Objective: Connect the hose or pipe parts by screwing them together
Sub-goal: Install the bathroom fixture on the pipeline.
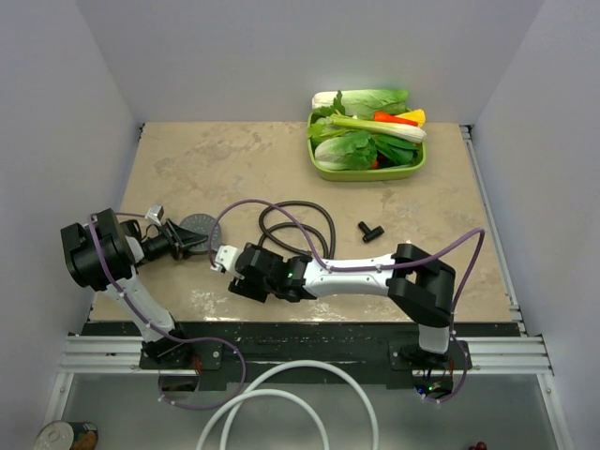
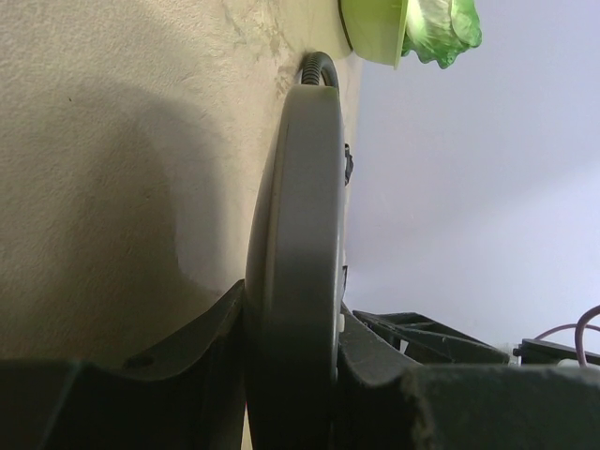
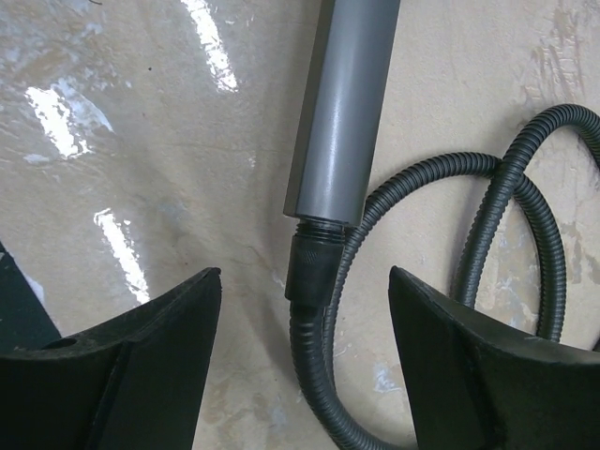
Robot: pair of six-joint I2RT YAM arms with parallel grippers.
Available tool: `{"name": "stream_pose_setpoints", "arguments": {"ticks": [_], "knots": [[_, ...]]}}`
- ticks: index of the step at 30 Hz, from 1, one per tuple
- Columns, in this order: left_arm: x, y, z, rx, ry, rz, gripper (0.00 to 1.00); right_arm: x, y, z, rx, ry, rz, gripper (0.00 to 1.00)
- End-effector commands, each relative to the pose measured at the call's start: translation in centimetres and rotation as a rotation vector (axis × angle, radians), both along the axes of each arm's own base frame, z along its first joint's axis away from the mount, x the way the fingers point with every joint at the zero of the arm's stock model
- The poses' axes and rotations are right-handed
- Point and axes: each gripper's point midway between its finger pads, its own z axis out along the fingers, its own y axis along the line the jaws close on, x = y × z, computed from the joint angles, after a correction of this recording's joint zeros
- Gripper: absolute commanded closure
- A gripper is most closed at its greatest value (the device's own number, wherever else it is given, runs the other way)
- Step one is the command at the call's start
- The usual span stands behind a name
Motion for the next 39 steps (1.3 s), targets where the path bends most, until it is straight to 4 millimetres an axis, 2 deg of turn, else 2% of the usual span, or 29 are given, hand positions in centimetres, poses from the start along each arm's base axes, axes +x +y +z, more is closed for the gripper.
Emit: {"name": "stream_pose_setpoints", "arguments": {"ticks": [1, 5, 8, 15, 22, 23, 26, 27, 33, 39], "knots": [[-0.4, -0.2, 1.4, -0.034, -0.045, -0.028, 1.00, 1.7, 1.1, 1.8, 0.017, -0.085, 0.000, 0.28], [-0.4, -0.1, 1.5, -0.034, -0.050, -0.029, 1.00, 2.4, 0.9, 1.2, -0.006, -0.111, -0.012, 0.33], [-0.3, -0.1, 1.7, -0.032, -0.056, -0.030, 1.00, 2.8, 0.9, 1.1, -0.006, -0.117, -0.013, 0.40], [-0.5, -0.2, 1.7, -0.035, -0.056, -0.037, 1.00, 3.4, 1.4, 1.2, 0.032, -0.106, -0.018, 0.62], [-0.4, -0.1, 1.8, -0.027, -0.064, -0.041, 1.00, 3.1, 2.1, 1.1, 0.068, -0.065, 0.005, 0.78], [-0.4, -0.1, 1.7, -0.025, -0.065, -0.042, 1.00, 3.0, 2.1, 1.2, 0.076, -0.057, 0.009, 0.82], [-0.4, -0.3, 1.7, -0.025, -0.066, -0.047, 1.00, 2.3, 2.8, 1.3, 0.126, 0.015, 0.045, 0.87], [-0.4, -0.3, 1.7, -0.023, -0.069, -0.048, 1.00, 1.4, 3.5, 1.3, 0.160, 0.075, 0.079, 0.88], [-0.5, -0.8, 2.1, -0.027, -0.086, -0.079, 1.00, 0.6, 4.4, 2.6, 0.340, 0.336, 0.133, 0.96], [-0.5, -1.3, 2.1, -0.029, -0.089, -0.103, 1.00, 0.2, 5.0, 3.7, 0.511, 0.553, 0.182, 0.96]]}}
